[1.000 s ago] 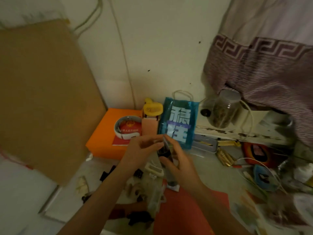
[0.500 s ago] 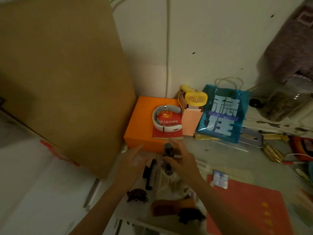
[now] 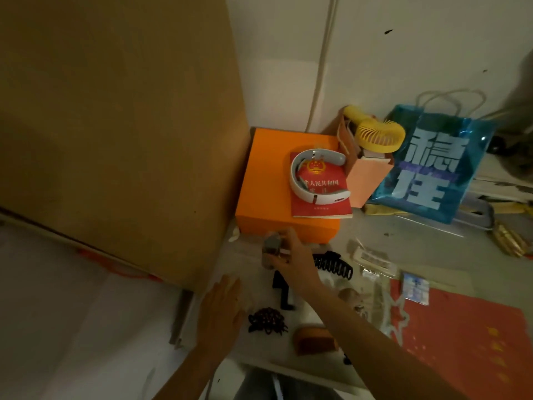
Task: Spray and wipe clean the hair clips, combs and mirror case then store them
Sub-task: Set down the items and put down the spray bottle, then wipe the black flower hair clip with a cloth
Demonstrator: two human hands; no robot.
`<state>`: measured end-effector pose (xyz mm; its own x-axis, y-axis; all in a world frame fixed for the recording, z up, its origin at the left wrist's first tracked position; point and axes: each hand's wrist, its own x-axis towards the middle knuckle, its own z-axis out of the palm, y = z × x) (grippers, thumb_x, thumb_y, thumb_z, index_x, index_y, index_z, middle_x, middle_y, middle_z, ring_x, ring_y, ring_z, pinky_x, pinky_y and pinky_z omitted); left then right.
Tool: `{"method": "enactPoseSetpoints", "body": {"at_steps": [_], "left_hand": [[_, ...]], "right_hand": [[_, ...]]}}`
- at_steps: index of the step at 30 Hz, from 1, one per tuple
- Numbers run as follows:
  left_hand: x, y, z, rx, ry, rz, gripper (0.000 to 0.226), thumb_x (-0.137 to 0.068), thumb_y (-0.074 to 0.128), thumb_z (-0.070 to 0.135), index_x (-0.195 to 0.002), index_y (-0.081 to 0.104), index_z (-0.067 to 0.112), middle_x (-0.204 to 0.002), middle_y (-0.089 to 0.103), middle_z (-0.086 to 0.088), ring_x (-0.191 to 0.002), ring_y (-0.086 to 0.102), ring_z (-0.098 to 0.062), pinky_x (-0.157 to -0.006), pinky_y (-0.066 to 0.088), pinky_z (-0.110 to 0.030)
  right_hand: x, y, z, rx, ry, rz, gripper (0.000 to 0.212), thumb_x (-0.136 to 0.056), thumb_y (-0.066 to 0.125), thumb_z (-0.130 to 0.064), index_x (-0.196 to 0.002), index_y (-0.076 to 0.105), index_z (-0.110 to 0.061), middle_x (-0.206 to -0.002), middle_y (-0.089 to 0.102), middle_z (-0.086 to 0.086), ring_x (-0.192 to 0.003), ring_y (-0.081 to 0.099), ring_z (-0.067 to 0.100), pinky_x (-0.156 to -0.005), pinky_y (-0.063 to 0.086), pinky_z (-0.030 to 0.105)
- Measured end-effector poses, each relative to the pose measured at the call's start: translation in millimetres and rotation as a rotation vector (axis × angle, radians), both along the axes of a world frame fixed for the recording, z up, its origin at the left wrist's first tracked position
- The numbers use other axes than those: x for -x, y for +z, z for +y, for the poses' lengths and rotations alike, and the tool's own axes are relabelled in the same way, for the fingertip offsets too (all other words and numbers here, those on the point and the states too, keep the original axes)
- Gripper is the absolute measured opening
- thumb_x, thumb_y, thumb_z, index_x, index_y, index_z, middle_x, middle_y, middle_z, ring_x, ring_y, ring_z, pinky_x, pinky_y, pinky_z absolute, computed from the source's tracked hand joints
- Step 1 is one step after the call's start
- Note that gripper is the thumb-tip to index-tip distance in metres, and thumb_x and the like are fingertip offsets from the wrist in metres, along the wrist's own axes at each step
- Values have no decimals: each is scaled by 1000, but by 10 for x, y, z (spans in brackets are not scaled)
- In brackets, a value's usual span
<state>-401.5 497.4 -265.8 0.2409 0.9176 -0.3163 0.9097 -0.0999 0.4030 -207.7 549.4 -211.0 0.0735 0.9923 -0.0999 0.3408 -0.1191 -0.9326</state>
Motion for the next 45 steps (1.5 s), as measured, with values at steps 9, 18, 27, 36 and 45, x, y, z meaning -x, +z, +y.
{"method": "enactPoseSetpoints", "body": {"at_steps": [9,18,27,36,45], "left_hand": [[106,-235,-112,-98,34,9,68,-70,83,10,-131,55,6,-137,50,-22,-121,53,-43,-96,44,-56],[139,-280,-218,23,77,-16,61,-96,54,24,-148,22,18,-157,16,-11,-146,17,-29,-117,13,-40],[129,-261,-215,6,50,-26,63,-95,57,20,-148,24,14,-157,17,-12,-145,19,-30,-117,15,-41],[153,-273,162,-59,-26,-49,51,-100,46,17,-147,27,16,-157,17,-9,-145,22,-22,-118,17,-35],[165,-386,467,-38,-99,-88,49,-90,58,0,-137,44,-1,-131,53,-25,-116,53,-35,-94,45,-40]], "right_hand": [[264,-259,208,140,111,47,31,-85,69,-4,-105,46,-12,-108,57,-5,-98,56,6,-77,48,7],[282,-317,193,109,85,-40,38,-81,75,-10,-108,49,-3,-115,62,9,-106,59,21,-89,51,38],[204,-268,8,127,62,-97,55,-83,74,-16,-130,46,-11,-133,55,5,-122,51,18,-98,46,36],[34,-436,-680,203,0,-178,41,-89,66,-16,-126,49,-18,-121,53,-11,-114,52,8,-84,37,3],[3,-446,-1032,301,-29,-154,44,-91,62,-16,-132,48,-13,-131,54,-1,-120,51,14,-103,44,34]]}}
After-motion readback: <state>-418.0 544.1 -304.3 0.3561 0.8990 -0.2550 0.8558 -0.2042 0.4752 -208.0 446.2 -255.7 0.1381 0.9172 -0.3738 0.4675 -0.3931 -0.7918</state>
